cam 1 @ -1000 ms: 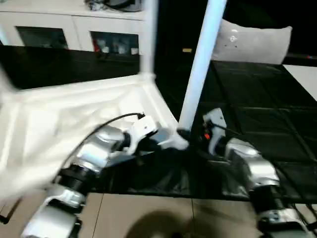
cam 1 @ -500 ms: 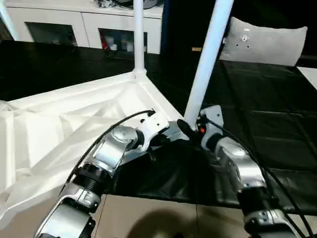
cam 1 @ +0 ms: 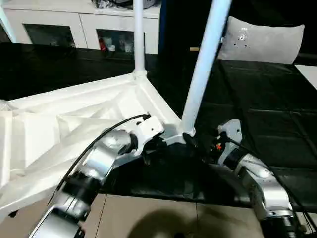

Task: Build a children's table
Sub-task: Rotate leg to tighten

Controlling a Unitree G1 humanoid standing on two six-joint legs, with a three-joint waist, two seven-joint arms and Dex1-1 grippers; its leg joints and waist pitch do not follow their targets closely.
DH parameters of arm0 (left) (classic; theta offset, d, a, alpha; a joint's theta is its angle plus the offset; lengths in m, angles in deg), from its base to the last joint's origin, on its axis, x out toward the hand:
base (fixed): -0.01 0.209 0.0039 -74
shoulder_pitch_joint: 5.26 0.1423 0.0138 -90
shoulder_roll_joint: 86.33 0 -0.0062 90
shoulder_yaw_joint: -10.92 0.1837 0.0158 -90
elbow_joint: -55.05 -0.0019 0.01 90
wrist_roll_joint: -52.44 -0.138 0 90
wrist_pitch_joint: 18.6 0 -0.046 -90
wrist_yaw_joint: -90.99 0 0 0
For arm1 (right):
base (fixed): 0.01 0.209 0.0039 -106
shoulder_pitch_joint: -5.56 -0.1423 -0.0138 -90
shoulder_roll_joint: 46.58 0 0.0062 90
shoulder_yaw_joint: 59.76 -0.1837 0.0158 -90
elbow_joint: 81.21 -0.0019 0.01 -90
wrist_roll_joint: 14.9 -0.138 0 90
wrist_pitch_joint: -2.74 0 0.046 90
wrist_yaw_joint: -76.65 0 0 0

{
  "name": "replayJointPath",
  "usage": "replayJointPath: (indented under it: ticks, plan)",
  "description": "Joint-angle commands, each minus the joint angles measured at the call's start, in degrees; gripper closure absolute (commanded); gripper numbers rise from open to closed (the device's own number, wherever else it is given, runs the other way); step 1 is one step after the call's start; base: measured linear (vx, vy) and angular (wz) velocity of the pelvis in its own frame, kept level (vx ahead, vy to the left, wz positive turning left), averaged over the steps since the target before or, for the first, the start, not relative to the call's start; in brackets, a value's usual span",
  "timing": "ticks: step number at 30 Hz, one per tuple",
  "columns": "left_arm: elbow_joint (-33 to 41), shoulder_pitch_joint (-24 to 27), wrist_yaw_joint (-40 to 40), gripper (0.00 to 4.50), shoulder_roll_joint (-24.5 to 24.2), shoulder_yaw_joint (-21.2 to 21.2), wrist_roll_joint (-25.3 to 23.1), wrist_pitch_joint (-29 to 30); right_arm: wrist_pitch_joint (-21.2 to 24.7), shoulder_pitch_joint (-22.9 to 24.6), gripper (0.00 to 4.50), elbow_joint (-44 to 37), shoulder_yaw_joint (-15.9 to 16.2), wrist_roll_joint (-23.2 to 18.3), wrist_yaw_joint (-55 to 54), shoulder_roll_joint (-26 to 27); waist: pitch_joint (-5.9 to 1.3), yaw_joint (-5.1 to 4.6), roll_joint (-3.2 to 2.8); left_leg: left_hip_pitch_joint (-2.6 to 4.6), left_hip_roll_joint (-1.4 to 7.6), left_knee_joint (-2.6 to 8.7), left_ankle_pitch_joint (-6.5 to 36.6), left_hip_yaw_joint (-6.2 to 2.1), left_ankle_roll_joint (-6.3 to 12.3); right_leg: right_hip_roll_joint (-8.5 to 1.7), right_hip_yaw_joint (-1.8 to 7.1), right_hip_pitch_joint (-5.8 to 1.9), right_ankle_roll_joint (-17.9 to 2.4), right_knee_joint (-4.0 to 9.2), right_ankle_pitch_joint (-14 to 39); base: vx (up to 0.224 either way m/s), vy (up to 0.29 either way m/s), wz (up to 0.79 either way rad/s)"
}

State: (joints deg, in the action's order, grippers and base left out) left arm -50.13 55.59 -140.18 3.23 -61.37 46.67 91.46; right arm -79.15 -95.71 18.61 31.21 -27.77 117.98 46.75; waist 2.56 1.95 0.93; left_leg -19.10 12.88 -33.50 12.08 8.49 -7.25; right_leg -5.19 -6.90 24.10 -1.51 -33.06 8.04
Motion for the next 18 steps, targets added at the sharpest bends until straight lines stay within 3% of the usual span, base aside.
replayJointPath:
  ticks: [1,4,5,6,8,11,13,16,18]
  plan:
    - [3.6,0.6,-0.6,3.56,-1.1,-0.9,0.7,1.1,0.8,-0.6,0.0,1.6,1.2,-0.3,2.3,-0.5,-3.27,0.09,-0.24,-1.15,-0.02,4.11,12.3,0.96,4.74,-2.27,2.47,-3.79,-7.6,4.32,22.5,0.0,0.0,0.0]
    - [10.6,3.6,-1.8,3.48,-5.0,-2.6,1.1,4.8,0.0,-2.3,0.0,5.6,5.1,0.8,6.9,-0.1,-3.16,-0.28,0.15,-1.34,-0.12,4.12,13.0,0.96,4.61,-2.3,2.41,-3.93,-7.3,4.48,23.9,0.0,0.0,0.0]
    - [12.2,4.3,-2.4,3.34,-6.1,-3.0,1.3,5.7,-0.7,-2.8,0.0,7.5,5.8,1.6,7.1,0.3,-3.14,-0.53,-0.1,-1.47,-0.08,4.17,13.1,0.81,4.52,-2.41,2.44,-3.97,-7.5,4.23,24.2,0.0,0.0,0.0]
    - [13.6,4.9,-2.9,3.12,-6.9,-3.4,1.8,6.6,-0.9,-3.1,0.0,8.4,6.3,1.9,7.4,0.5,-2.97,-0.86,0.03,-1.21,-0.24,4.03,13.7,1.01,4.44,-2.22,2.44,-3.57,-7.2,4.57,25.6,0.0,0.0,0.0]
    - [15.1,5.6,-3.4,3.12,-7.9,-3.8,2.2,7.5,-1.1,-3.4,0.0,9.0,6.9,1.9,8.1,0.7,-2.96,-0.85,-0.07,-1.13,-0.21,4.1,14.0,0.89,4.14,-2.3,2.36,-3.61,-6.9,4.57,26.7,0.0,0.0,0.0]
    - [20.2,8.6,-6.3,2.84,-13.3,-4.9,3.1,10.0,-1.9,-5.8,0.0,11.9,7.8,1.5,8.7,3.1,-2.83,-1.14,-0.3,-1.19,-0.09,4.34,15.2,0.62,3.78,-2.31,2.4,-3.52,-6.7,4.58,27.7,0.0,0.0,0.0]
    - [25.4,12.0,-9.3,2.67,-18.7,-6.5,4.6,12.7,-5.3,-10.5,0.0,18.6,8.3,2.7,7.5,6.5,-2.83,-1.71,-0.62,-1.27,0.08,4.53,16.3,0.35,3.06,-2.47,2.48,-3.51,-8.0,3.98,26.3,0.0,0.0,0.0]
    - [29.0,14.6,-10.5,2.33,-22.0,-8.7,5.3,15.2,-7.6,-14.1,0.0,23.3,8.5,3.2,6.2,9.7,-2.7,-2.22,-0.93,-0.63,0.07,4.41,17.5,0.5,2.34,-2.32,2.7,-3.05,-9.4,3.95,25.2,0.0,0.0,0.0]
    - [30.0,15.1,-10.6,2.26,-22.7,-9.4,5.5,15.9,-5.6,-11.0,0.0,16.4,8.5,1.7,7.5,7.7,-2.69,-1.87,-0.92,-0.71,0.12,4.48,16.3,0.58,2.48,-2.2,2.81,-3.4,-9.1,3.79,23.4,0.0,0.0,0.0]
